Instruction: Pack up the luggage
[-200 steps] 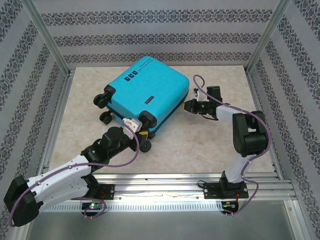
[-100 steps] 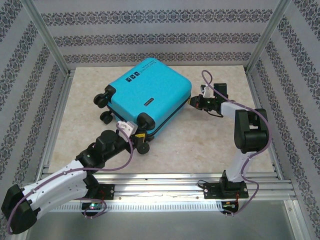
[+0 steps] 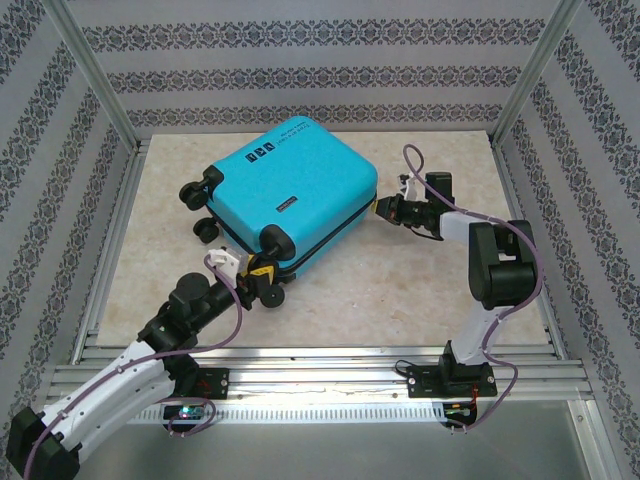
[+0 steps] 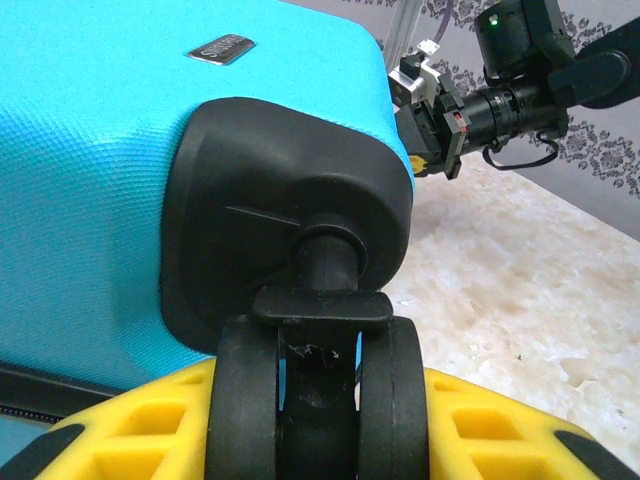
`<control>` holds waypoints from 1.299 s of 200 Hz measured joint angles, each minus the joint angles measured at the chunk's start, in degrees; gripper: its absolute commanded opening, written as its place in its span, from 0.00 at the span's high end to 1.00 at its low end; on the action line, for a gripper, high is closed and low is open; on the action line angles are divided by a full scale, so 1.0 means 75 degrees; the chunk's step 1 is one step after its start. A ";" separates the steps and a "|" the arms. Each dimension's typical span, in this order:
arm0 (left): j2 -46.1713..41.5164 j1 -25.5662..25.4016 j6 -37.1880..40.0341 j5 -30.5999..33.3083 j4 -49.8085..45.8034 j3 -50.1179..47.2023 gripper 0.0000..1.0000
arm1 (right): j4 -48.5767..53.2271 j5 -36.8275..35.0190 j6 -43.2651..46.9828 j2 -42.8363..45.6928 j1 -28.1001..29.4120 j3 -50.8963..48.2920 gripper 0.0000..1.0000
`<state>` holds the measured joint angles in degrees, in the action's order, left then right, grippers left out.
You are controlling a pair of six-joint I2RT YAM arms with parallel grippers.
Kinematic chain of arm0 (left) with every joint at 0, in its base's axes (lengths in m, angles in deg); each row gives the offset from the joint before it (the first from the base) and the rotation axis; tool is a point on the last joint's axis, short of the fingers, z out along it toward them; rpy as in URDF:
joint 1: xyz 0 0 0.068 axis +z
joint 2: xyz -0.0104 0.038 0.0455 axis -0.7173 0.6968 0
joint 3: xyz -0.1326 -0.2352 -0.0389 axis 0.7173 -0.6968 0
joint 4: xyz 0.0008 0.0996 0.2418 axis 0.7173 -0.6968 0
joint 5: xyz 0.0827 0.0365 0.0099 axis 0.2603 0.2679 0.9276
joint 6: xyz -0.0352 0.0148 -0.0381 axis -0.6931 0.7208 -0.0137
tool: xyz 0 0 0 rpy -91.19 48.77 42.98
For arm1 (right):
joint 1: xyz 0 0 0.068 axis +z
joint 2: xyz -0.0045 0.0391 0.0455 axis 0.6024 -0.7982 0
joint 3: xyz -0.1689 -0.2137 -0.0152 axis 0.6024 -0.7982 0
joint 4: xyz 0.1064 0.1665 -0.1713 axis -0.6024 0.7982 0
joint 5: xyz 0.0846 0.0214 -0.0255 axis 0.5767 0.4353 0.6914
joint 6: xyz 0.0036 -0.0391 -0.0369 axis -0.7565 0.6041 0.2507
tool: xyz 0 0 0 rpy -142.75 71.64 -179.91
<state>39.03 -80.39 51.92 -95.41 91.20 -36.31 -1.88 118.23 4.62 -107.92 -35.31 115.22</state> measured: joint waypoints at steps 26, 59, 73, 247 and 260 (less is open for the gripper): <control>-0.0009 0.0061 -0.0175 0.0003 0.0000 -0.0003 0.60 | -0.0420 -0.0271 -0.0105 0.0122 0.0108 -0.0259 1.00; 0.0090 0.0361 -0.0428 0.0344 0.0003 0.0000 0.50 | -0.0618 -0.0501 -0.0195 0.0248 0.0227 -0.0446 1.00; 0.0175 0.0574 -0.0595 0.0731 0.0003 0.0006 0.46 | -0.0638 -0.0530 -0.0198 0.0259 0.0259 -0.0484 1.00; 0.3031 0.3684 -0.2428 0.2022 -0.0262 0.1757 0.35 | -0.0726 -0.1119 -0.0245 0.0644 0.0603 -0.0898 1.00; 0.3121 0.3789 -0.2547 0.1751 -0.0469 0.2031 0.35 | -0.0726 -0.1166 -0.0245 0.0644 0.0603 -0.0898 1.00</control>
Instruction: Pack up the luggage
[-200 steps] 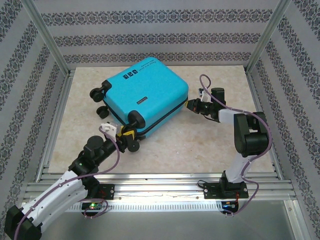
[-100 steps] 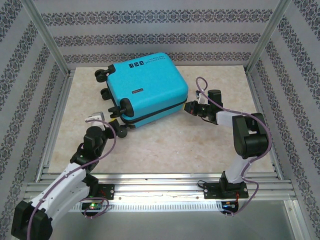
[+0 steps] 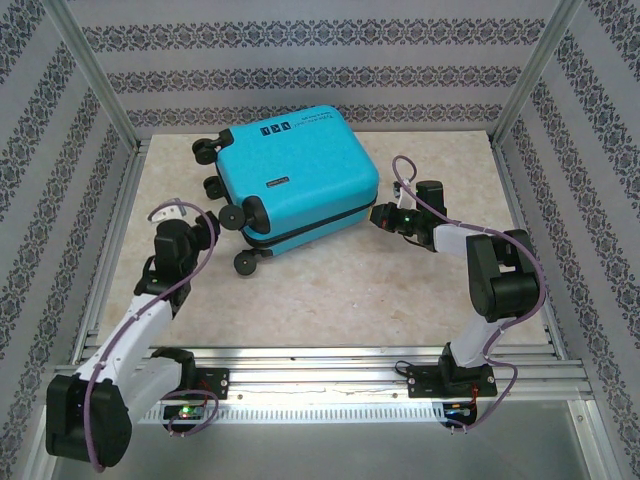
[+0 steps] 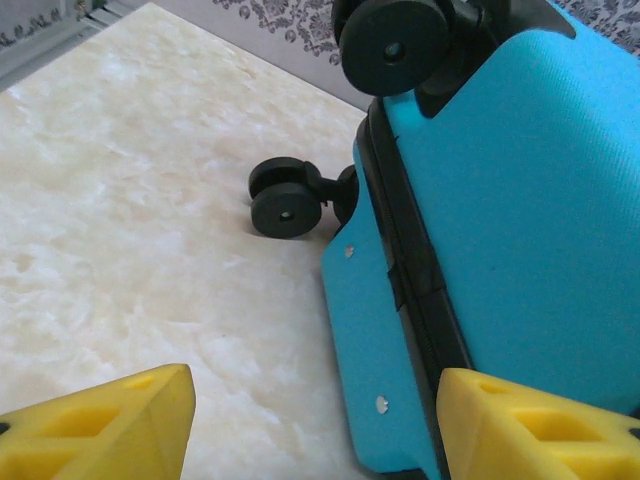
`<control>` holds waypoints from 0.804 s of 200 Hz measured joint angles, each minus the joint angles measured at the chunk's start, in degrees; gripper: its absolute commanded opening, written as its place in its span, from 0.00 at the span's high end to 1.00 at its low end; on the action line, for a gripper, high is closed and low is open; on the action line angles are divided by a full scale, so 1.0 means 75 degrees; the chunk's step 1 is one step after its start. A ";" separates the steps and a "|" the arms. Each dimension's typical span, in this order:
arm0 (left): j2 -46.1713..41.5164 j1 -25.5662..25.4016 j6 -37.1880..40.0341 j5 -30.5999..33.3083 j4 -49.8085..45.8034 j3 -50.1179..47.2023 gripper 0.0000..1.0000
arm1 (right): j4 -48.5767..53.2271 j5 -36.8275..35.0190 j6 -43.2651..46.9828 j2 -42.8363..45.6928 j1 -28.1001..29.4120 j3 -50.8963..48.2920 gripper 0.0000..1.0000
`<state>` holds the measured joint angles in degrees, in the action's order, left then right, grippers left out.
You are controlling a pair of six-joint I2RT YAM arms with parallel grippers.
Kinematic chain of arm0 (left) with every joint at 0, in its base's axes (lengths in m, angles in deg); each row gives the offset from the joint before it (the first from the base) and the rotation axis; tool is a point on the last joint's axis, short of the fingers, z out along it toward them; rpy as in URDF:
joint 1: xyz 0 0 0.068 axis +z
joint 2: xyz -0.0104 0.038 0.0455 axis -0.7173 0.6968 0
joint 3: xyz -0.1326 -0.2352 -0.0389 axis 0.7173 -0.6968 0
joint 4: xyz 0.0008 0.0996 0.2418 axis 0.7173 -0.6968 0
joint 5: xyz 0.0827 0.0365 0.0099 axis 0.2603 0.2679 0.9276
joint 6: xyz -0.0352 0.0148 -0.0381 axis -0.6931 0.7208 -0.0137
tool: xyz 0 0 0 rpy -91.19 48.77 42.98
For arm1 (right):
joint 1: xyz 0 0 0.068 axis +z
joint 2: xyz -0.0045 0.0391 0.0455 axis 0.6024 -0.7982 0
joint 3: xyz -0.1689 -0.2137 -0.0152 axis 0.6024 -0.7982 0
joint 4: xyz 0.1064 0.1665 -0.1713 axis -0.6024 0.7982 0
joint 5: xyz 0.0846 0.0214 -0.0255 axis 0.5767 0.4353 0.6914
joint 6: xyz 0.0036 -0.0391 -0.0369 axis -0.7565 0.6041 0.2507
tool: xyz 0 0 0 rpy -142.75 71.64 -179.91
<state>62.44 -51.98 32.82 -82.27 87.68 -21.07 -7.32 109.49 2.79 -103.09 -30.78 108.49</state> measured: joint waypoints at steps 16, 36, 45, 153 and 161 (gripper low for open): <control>-0.0061 0.0032 -0.0157 -0.0332 -0.0411 0.0338 0.35 | 0.0026 -0.0052 0.0003 0.0000 -0.0003 0.0000 1.00; -0.0431 0.0029 -0.0423 -0.0699 -0.1087 0.0711 0.32 | 0.0038 -0.0076 0.0017 0.0000 -0.0006 0.0003 1.00; -0.0726 0.0026 -0.0565 -0.0790 -0.1463 0.0842 0.30 | 0.0055 -0.0076 0.0023 0.0000 -0.0006 0.0006 1.00; -0.1813 -0.0029 -0.3456 -0.3016 -0.2602 -0.0271 0.26 | 0.0259 -0.0073 0.0029 -0.0041 -0.0006 0.0166 1.00; -0.1769 -0.0070 -0.3777 -0.3200 -0.2363 -0.0516 0.25 | 0.0256 -0.0073 0.0026 -0.0047 -0.0006 0.0172 1.00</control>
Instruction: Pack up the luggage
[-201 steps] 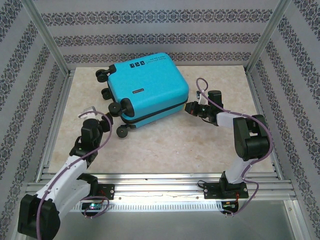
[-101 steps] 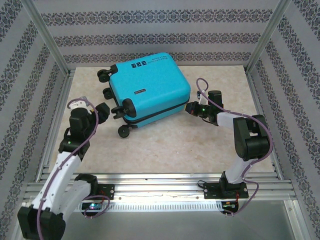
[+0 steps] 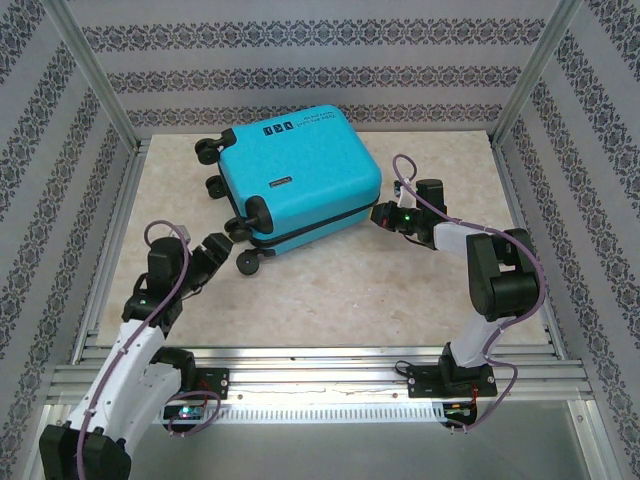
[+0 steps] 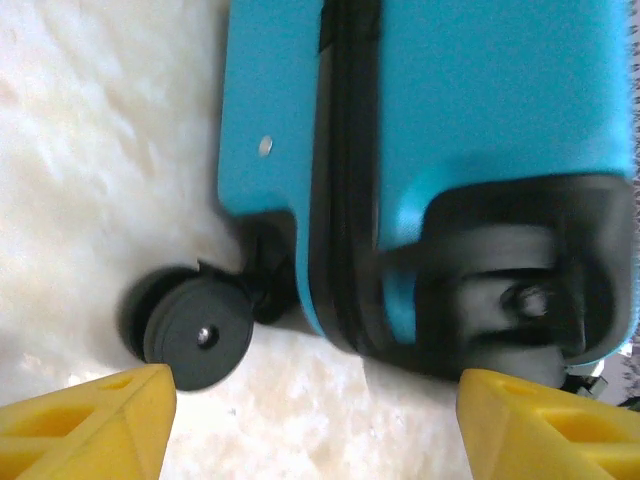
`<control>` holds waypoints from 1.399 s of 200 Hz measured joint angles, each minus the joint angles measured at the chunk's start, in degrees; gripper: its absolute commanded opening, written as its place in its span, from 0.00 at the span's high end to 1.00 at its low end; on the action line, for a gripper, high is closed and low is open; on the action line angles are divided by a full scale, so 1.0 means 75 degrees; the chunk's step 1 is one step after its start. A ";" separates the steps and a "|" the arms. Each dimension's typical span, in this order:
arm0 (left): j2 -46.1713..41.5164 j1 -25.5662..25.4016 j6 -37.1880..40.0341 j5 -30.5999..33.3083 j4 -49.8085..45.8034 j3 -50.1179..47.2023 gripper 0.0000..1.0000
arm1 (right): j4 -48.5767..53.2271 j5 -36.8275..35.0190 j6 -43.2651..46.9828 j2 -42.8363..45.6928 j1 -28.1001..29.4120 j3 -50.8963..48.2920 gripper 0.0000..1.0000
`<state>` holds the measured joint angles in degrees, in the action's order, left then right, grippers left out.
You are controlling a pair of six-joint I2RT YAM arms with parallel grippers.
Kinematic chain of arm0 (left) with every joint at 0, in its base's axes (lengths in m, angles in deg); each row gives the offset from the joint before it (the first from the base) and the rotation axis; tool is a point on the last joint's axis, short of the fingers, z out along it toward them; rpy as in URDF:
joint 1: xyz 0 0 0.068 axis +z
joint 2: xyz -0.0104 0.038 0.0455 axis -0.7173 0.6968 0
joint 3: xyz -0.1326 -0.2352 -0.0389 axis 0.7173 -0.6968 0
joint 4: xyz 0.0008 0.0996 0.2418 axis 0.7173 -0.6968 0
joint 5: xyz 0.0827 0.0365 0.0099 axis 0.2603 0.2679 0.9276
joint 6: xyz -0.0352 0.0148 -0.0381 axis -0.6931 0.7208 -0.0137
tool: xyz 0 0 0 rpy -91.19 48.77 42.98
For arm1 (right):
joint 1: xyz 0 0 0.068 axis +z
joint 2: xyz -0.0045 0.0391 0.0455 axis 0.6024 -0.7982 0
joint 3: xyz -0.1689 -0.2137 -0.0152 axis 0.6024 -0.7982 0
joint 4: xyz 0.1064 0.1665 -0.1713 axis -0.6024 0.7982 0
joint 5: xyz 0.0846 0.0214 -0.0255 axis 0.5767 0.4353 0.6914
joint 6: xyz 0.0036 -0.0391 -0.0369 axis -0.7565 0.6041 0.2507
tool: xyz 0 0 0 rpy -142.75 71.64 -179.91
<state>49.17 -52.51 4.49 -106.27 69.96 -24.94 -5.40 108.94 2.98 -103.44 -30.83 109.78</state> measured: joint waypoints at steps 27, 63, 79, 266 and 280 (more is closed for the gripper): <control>0.0067 -0.0318 -0.0705 -0.0329 0.0460 -0.0306 0.24 | 0.0000 0.0003 0.0003 -0.0012 0.0000 0.0012 1.00; -0.0070 -0.0516 -0.1317 -0.0405 0.1303 -0.0306 0.23 | 0.0003 0.0003 0.0003 -0.0032 0.0000 0.0032 1.00; -0.0096 -0.0577 -0.1515 -0.0388 0.1679 -0.0306 0.21 | 0.0003 0.0000 0.0000 -0.0041 0.0000 0.0041 1.00; 0.1976 -0.0717 -0.1915 -0.0026 0.4377 -0.0192 0.32 | 0.0026 0.0012 0.0003 -0.0070 0.0000 0.0079 1.00; 0.2119 -0.0717 -0.1871 0.0012 0.4473 -0.0125 0.35 | 0.0023 0.0023 0.0003 -0.0070 0.0000 0.0079 1.00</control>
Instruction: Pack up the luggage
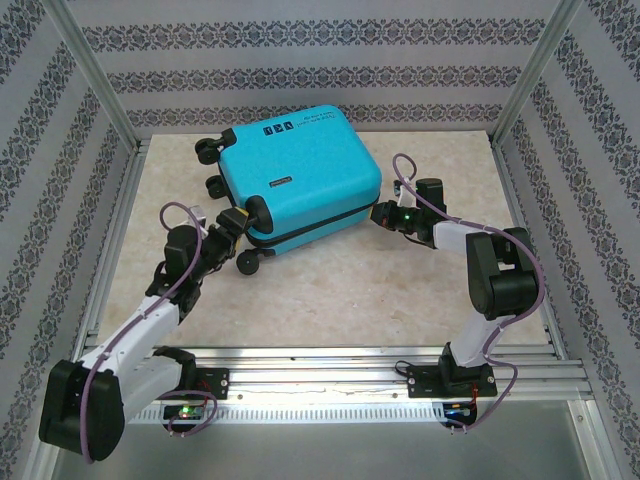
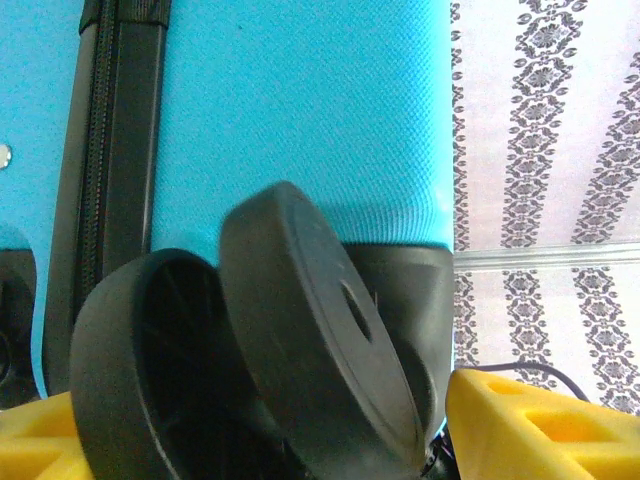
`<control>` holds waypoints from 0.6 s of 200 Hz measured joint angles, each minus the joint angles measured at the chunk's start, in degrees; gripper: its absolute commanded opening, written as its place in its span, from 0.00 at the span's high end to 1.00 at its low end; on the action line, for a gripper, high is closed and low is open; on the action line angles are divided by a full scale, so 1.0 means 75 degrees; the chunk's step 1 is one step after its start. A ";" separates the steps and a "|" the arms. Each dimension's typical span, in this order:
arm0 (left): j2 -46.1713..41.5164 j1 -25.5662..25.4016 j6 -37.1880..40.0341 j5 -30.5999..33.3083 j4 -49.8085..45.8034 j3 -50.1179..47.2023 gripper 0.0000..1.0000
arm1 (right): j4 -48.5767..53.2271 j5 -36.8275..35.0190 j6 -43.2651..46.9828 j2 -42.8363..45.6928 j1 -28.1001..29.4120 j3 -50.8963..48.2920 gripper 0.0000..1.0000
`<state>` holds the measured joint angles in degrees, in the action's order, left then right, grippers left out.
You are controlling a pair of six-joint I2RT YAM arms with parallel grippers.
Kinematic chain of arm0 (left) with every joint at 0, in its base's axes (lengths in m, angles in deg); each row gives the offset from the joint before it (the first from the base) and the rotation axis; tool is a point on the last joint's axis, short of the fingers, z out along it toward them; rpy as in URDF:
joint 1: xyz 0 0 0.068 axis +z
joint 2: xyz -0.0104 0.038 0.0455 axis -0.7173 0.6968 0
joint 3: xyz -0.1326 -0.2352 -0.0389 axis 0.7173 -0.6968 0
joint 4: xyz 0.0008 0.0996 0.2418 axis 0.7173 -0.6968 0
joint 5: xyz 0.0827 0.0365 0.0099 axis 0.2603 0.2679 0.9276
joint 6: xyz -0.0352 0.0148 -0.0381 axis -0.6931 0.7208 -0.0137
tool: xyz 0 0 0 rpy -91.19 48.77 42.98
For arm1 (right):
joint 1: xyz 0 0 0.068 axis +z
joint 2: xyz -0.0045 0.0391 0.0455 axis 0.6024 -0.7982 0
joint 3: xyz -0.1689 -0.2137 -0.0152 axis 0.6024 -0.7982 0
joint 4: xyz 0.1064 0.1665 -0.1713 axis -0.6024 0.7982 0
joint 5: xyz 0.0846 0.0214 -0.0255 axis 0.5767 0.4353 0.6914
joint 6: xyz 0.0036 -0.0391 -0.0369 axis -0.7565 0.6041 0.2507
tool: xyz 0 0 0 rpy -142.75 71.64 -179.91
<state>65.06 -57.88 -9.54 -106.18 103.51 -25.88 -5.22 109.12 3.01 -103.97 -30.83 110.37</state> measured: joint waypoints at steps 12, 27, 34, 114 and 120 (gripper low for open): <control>0.0143 0.0000 0.0032 0.0026 0.0085 0.0067 0.38 | 0.0000 0.0003 0.0000 0.0000 0.0000 0.0000 1.00; 0.0312 0.0000 0.0055 0.0044 0.0187 0.0114 0.45 | 0.0000 0.0006 0.0003 0.0000 0.0000 0.0000 1.00; 0.0379 0.0000 0.0070 0.0044 0.0201 0.0131 0.49 | -0.0003 0.0006 0.0003 0.0000 0.0000 0.0000 1.00; 0.1029 0.0624 0.0338 -0.0906 0.0061 0.0699 0.86 | -0.0020 0.0076 0.0137 0.0000 -0.0009 -0.0006 1.00; 0.1139 0.0723 0.0463 -0.1055 -0.0085 0.0845 0.89 | -0.0020 0.0085 0.0166 0.0000 -0.0009 -0.0006 1.00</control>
<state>73.61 -52.46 -6.07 -114.09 102.88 -19.54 -5.38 109.75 4.25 -103.97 -30.89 110.33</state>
